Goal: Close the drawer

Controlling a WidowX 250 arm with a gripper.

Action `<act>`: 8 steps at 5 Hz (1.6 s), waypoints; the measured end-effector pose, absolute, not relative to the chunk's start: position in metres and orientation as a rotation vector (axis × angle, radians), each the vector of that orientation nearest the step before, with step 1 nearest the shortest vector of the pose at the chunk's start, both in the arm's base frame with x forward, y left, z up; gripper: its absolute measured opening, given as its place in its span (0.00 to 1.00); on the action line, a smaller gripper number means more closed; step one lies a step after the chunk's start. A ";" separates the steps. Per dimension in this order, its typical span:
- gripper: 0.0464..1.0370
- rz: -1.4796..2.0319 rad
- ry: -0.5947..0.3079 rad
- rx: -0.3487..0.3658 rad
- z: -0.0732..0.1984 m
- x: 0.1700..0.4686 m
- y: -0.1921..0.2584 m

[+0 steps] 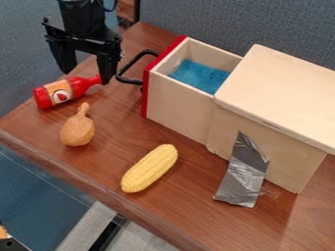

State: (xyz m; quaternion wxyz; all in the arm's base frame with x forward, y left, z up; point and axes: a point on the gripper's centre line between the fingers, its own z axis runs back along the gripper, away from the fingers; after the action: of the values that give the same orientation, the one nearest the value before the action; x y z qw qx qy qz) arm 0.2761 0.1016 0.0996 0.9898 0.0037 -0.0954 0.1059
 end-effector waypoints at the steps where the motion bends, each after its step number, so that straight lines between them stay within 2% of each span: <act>1: 0.96 0.211 -0.161 -0.002 0.090 0.275 0.101; 2: 0.96 0.297 -0.174 0.011 0.090 0.279 0.146; 4: 0.96 0.319 -0.187 -0.037 0.097 0.292 0.206; 5: 0.96 0.220 -0.162 -0.091 0.090 0.300 0.214; 6: 0.96 0.160 -0.180 -0.098 0.090 0.306 0.208; 7: 0.96 0.159 -0.211 -0.117 0.078 0.316 0.190; 8: 0.96 0.144 -0.241 -0.102 0.078 0.330 0.178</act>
State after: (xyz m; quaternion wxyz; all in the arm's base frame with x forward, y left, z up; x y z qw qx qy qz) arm 0.3300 0.1782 0.0785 0.9889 -0.0508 -0.1200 0.0717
